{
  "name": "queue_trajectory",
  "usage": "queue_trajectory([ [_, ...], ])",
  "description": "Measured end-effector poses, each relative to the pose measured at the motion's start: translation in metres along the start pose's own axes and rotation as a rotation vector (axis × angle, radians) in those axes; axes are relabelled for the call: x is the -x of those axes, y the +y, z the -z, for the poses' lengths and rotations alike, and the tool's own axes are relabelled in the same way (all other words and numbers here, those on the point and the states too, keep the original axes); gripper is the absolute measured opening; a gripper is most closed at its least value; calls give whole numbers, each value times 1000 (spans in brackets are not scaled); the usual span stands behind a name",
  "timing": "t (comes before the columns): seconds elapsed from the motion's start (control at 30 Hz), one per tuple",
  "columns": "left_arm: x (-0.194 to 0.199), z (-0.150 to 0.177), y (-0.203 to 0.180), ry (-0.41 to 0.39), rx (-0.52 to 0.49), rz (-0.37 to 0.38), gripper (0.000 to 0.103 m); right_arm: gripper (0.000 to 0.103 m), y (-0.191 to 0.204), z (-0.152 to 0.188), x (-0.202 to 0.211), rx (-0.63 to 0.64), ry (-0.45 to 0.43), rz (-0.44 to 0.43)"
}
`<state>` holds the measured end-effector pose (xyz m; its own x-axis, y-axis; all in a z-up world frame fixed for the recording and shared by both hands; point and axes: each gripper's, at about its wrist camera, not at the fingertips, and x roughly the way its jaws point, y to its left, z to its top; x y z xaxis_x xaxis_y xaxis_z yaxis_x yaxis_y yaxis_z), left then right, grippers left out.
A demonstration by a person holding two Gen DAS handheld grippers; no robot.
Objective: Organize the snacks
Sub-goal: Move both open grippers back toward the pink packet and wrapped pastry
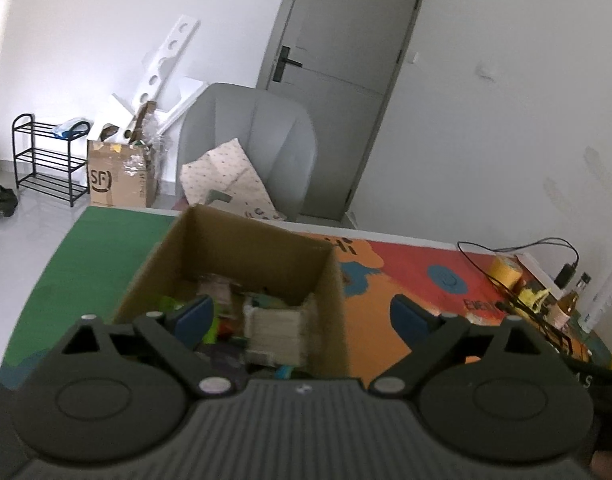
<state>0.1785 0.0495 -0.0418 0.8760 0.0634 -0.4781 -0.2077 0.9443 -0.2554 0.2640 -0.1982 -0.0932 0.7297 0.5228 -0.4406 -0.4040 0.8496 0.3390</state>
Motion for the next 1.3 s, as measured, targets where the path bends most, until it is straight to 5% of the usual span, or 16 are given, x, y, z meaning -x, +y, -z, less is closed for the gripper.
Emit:
queue_trajectory([
  [1.3,-95,26,-125,115,-133,116,93,100,-147,4,16,-130,-9,142],
])
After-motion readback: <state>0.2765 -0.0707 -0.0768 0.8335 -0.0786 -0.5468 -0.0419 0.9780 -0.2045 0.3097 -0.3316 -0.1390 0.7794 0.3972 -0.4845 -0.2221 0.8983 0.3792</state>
